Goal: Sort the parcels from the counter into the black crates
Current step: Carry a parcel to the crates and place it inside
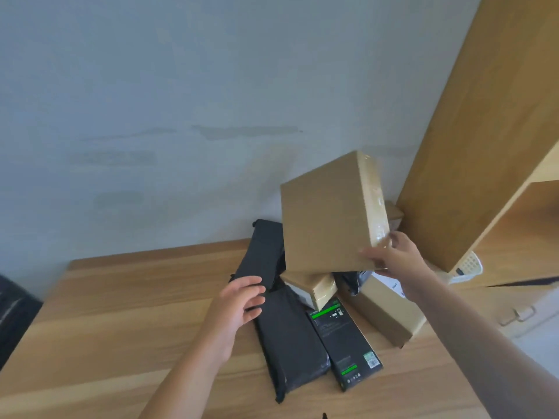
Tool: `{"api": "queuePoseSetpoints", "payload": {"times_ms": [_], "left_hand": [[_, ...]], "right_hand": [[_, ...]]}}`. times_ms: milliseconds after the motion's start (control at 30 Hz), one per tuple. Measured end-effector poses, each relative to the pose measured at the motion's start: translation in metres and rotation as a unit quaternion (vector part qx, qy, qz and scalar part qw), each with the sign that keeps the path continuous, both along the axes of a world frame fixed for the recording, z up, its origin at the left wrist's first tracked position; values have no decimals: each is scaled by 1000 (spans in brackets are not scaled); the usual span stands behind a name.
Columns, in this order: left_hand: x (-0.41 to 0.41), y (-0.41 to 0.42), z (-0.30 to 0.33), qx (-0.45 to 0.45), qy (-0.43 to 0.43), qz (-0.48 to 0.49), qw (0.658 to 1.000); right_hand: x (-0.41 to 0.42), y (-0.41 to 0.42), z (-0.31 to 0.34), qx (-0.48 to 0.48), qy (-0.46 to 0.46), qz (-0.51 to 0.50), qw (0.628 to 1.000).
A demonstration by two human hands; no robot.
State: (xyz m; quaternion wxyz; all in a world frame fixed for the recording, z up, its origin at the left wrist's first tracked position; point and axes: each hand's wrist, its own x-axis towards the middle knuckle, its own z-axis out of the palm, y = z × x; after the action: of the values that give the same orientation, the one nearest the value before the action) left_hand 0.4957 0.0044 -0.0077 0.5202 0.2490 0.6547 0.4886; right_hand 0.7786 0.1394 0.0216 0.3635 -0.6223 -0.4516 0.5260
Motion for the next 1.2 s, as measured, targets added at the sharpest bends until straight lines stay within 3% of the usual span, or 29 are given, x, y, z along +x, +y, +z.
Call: {"api": "queuePoseSetpoints", "payload": {"times_ms": [67, 100, 167, 267, 533, 600, 700, 767, 833, 900, 933, 1067, 1200], "left_hand": [[-16, -11, 9, 44, -34, 12, 998], [-25, -17, 14, 70, -73, 27, 994], [-49, -31, 23, 102, -198, 64, 973], [-104, -53, 31, 98, -334, 53, 936], [-192, -155, 12, -16, -267, 36, 963], [-209, -181, 5, -22, -264, 57, 963], [-237, -214, 1, -33, -246, 99, 964], [-256, -231, 3, -15, -208, 124, 970], [-274, -245, 12, 19, -118, 140, 983], [-292, -255, 25, 37, 40, 122, 991], [-299, -258, 34, 39, 126, 99, 986], [-316, -275, 69, -16, 419, -41, 907], [-306, -294, 95, -45, 547, -147, 823]], "right_hand": [[-21, -34, 9, 149, -114, 51, 981], [-33, -51, 13, 220, -195, 87, 952], [-57, -83, 16, 348, -303, 153, 874], [-88, -115, 4, 493, -390, 213, 748], [-152, -162, -27, 622, -446, 295, 572], [-177, -172, -30, 635, -441, 314, 551], [-221, -187, -31, 634, -428, 340, 546], [-247, -195, -25, 592, -433, 393, 555], [-271, -204, -9, 517, -446, 438, 585], [-296, -209, 14, 462, -419, 470, 625], [-309, -211, 27, 466, -402, 478, 626], [-374, -232, 88, 518, -411, 524, 538], [-423, -273, 117, 512, -505, 560, 412]]}}
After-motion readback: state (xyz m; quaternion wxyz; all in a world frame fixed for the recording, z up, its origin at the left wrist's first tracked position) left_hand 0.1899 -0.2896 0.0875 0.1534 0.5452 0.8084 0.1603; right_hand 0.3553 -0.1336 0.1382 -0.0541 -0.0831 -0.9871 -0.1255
